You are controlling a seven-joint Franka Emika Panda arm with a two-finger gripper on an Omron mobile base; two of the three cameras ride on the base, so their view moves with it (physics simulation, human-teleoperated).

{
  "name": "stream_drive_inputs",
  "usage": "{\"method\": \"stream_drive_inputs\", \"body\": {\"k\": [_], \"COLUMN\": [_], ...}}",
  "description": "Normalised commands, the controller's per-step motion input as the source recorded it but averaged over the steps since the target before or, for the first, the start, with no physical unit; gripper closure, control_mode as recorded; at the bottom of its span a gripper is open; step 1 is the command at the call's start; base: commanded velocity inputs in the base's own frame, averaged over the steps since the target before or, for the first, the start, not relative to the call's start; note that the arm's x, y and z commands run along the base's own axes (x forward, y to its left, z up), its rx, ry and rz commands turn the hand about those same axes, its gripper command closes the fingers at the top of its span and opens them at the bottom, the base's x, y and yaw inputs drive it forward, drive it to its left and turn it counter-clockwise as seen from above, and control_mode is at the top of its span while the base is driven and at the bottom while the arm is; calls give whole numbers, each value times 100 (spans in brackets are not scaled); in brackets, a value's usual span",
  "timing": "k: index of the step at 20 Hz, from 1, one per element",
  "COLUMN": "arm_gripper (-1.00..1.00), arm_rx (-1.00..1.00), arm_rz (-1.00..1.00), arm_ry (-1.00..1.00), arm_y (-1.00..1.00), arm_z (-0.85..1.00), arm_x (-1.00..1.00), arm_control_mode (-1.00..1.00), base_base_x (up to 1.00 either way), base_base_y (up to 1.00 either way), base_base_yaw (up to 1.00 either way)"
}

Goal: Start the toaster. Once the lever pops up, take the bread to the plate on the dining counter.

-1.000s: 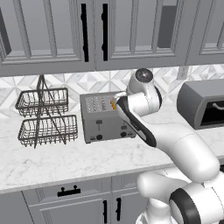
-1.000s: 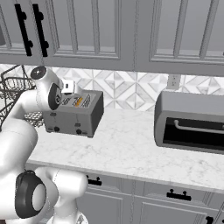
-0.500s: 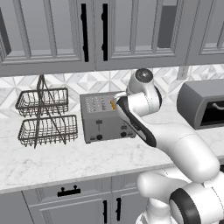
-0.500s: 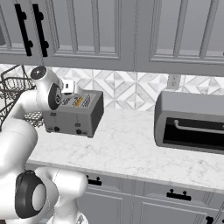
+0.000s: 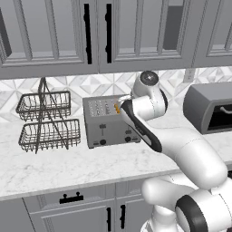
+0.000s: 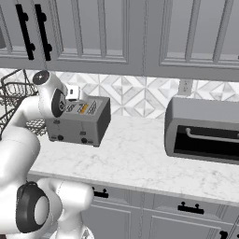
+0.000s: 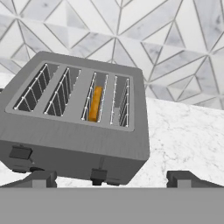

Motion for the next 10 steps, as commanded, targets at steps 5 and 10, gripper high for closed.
{"method": "stream_drive_inputs", "body": {"k": [5, 10], "arm_gripper": [-100, -100], "arm_rx": [0, 0], "arm_rz": [0, 0], "arm_ry": [0, 0], "arm_y": [0, 0], "arm_z": [0, 0], "arm_x": [0, 0], "arm_control_mode": [-100, -100], "base_base_x": [0, 0], "base_base_y": [0, 0], "base_base_yaw": [0, 0]}}
